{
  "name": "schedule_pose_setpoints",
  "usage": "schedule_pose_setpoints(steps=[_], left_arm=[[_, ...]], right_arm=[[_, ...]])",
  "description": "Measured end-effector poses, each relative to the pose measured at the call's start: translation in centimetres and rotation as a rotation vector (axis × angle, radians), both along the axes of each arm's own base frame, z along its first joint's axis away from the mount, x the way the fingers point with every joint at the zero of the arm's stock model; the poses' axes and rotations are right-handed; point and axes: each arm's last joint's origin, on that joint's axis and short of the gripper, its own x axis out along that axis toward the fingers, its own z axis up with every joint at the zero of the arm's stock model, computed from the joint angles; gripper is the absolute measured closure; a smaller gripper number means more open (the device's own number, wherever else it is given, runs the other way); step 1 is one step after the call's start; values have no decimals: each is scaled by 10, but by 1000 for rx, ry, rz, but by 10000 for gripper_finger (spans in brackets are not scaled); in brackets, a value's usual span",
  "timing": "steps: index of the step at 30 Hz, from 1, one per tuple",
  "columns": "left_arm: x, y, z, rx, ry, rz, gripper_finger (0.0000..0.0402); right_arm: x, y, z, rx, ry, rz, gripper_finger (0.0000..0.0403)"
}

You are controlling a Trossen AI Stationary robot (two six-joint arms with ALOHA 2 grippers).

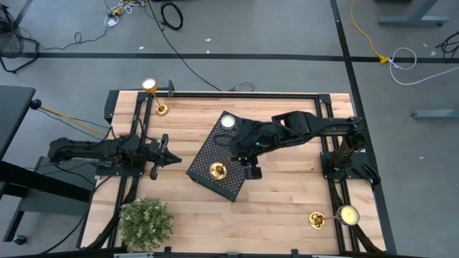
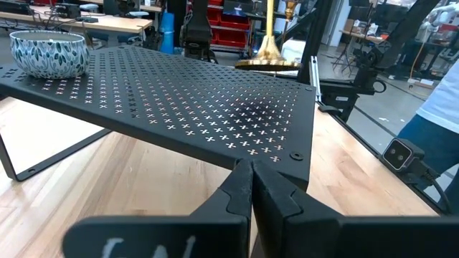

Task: Stock candles on shelf
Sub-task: Put the top right gold candle holder on the shelf

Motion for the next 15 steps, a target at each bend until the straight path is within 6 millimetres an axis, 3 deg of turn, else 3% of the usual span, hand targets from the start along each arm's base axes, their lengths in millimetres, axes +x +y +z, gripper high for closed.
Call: schedule_pose_setpoints(steps=[15], left_arm=[[0, 0, 0, 0, 0, 0, 387]], right_arm=[[3, -4, 2, 6, -35, -10, 270]])
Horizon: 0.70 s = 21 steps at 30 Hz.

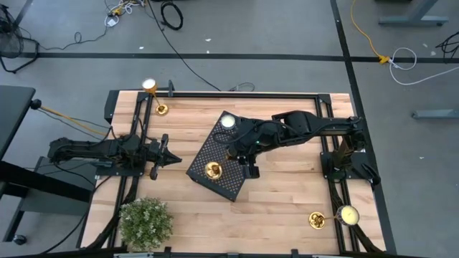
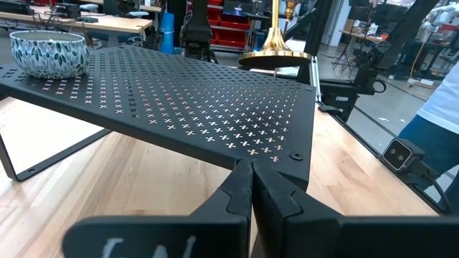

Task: Stock candles on shelf
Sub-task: Put the top right gold candle holder on the shelf

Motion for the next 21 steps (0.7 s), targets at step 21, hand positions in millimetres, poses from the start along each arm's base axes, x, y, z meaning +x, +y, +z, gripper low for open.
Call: schedule_pose_setpoints(steps=[21], left_arm=[[0, 0, 0, 0, 0, 0, 387]], right_arm=[[-1, -7, -2, 38, 37, 19, 270]])
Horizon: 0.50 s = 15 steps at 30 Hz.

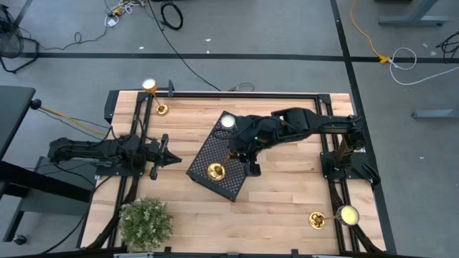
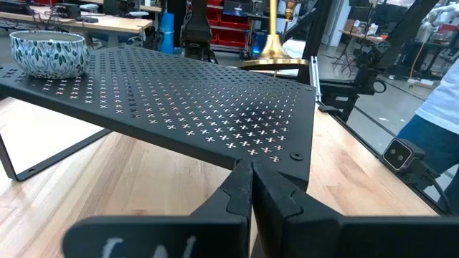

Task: Stock candles on shelf
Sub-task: Put the top right gold candle holder on the shelf

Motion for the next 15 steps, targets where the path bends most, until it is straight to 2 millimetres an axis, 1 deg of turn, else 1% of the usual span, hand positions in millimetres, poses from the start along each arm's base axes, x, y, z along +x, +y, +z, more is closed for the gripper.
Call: schedule_pose_setpoints(steps=[9, 15], left_arm=[[0, 0, 0, 0, 0, 0, 387], [0, 0, 0, 0, 0, 0, 387]], right_arm=[[1, -7, 0, -21, -4, -35, 270], [-1, -6, -2, -15, 30, -15, 270]])
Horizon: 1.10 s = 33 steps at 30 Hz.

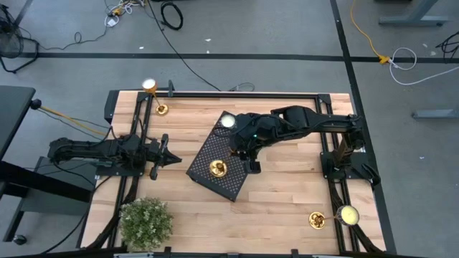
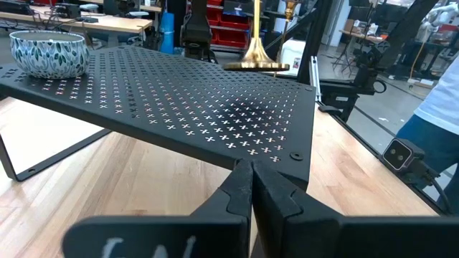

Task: Stock candles on shelf
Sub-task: Put the top right gold candle holder on the shelf

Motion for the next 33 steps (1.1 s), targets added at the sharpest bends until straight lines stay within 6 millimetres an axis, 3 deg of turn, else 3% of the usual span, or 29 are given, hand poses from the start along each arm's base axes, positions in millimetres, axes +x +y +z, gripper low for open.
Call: schedule_pose_setpoints(steps=[33], left_arm=[[0, 0, 0, 0, 0, 0, 387]], right_arm=[[-5, 5, -4, -24, 56, 107, 270]])
